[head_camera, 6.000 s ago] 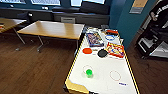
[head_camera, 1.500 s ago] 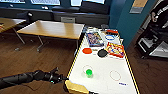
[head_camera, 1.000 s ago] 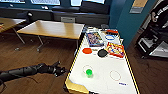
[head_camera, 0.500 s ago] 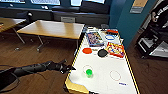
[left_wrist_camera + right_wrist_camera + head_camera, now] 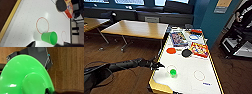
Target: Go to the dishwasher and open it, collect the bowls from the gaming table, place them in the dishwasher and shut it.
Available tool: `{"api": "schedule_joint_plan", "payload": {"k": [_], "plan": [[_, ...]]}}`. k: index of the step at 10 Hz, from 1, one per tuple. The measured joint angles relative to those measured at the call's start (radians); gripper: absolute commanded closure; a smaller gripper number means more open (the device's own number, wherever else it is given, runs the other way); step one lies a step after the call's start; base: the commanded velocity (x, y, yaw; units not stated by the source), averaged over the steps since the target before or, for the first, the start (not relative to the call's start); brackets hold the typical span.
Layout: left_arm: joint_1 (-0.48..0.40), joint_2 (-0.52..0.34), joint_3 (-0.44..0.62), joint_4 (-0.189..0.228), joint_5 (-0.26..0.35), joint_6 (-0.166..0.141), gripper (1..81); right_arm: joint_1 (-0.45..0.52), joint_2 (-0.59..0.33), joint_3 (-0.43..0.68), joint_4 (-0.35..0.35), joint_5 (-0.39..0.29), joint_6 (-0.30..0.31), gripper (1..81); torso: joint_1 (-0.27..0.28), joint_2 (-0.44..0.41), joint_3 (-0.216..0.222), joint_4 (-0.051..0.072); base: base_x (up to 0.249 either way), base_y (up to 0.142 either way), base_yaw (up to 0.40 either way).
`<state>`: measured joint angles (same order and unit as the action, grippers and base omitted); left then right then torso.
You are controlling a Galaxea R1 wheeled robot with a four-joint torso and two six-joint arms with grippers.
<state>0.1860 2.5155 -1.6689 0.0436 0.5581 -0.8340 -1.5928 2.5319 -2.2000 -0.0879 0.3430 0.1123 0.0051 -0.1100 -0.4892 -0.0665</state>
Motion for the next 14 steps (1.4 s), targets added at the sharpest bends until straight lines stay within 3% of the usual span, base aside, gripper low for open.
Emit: {"api": "schedule_joint_plan", "payload": {"k": [1, 5, 6, 8, 11, 12, 14], "plan": [[-0.008, 0.036, -0.034, 0.015, 0.020, -0.028, 1.0, 0.000, 0.007, -0.001, 0.000, -0.003, 0.000, 81.1, 0.000, 0.000, 0.000, 0.000, 0.000, 0.000, 0.000], [-0.008, 0.169, -0.153, 0.067, 0.083, -0.088, 1.0, 0.006, 0.007, -0.002, 0.000, -0.008, 0.000, 81.1, 0.000, 0.000, 0.000, 0.000, 0.000, 0.000, 0.000], [-0.008, 0.200, -0.183, 0.098, 0.114, -0.117, 1.0, 0.006, 0.008, -0.002, 0.000, -0.008, 0.000, 81.1, 0.000, 0.000, 0.000, 0.000, 0.000, 0.000, 0.000], [-0.007, 0.254, -0.199, 0.197, 0.158, -0.212, 1.0, 0.006, 0.008, -0.003, 0.000, -0.011, 0.000, 81.1, 0.000, 0.000, 0.000, 0.000, 0.000, 0.000, 0.000], [-0.007, 0.301, -0.209, 0.303, 0.218, -0.297, 1.0, 0.011, 0.011, -0.009, 0.000, -0.022, 0.000, 81.1, 0.000, 0.000, 0.000, 0.000, 0.000, 0.000, 0.000], [-0.007, 0.311, -0.211, 0.327, 0.230, -0.316, 1.0, 0.012, 0.010, -0.009, 0.000, -0.021, 0.000, 81.1, 0.000, 0.000, 0.000, 0.000, 0.000, 0.000, 0.000], [0.000, 0.327, -0.214, 0.336, 0.231, -0.319, 1.0, 0.013, 0.011, -0.011, 0.000, -0.022, 0.000, 81.1, 0.000, 0.000, 0.000, 0.000, 0.000, 0.000, 0.000]]}}
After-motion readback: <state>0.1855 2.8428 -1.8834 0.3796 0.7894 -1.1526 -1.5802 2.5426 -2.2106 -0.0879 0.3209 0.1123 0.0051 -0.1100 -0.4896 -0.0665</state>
